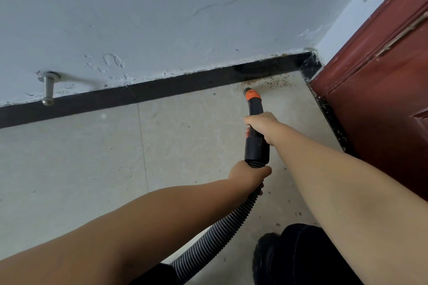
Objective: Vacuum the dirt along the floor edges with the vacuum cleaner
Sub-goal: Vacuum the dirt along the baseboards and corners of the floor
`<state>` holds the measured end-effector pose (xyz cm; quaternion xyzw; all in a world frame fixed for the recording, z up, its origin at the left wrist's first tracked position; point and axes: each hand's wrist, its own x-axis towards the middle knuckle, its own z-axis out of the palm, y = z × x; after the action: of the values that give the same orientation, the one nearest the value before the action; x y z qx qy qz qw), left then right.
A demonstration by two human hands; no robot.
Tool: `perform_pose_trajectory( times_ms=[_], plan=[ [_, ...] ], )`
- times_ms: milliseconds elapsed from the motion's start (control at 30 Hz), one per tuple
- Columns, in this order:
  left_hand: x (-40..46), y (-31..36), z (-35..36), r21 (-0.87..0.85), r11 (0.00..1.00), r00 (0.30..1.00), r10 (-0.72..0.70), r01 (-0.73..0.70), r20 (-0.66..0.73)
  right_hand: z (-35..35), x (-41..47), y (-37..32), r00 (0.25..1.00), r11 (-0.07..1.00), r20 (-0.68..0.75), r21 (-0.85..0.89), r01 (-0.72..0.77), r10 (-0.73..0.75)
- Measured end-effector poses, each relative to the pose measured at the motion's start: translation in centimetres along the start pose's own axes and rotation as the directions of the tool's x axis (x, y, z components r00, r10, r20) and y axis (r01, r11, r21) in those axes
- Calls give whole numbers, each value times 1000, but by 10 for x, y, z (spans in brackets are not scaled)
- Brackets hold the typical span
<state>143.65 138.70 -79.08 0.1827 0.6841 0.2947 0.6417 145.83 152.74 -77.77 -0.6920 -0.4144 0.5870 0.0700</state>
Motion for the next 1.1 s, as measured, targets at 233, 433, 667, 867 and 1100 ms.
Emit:
perform_pose_trajectory(
  times_ms=[233,433,667,867,1100],
  plan=[
    [6,3,-17,-21,999,999,29,-30,-45,18,7,-12,999,1000,13,-3,30,-30],
    [23,22,-23,57,998,999,39,-39,-5,3,19,-20,999,990,-33,141,-11,16],
    [52,46,-6,165,981,994,91,-99,53,-38,42,-29,994,969,-83,244,-45,68],
    [69,65,-5,269,951,988,135,-150,72,-53,54,-38,991,947,-92,314,-66,100],
    [59,45,-15,204,973,993,90,-103,74,-30,47,-30,995,972,-85,232,-35,56]
  ],
)
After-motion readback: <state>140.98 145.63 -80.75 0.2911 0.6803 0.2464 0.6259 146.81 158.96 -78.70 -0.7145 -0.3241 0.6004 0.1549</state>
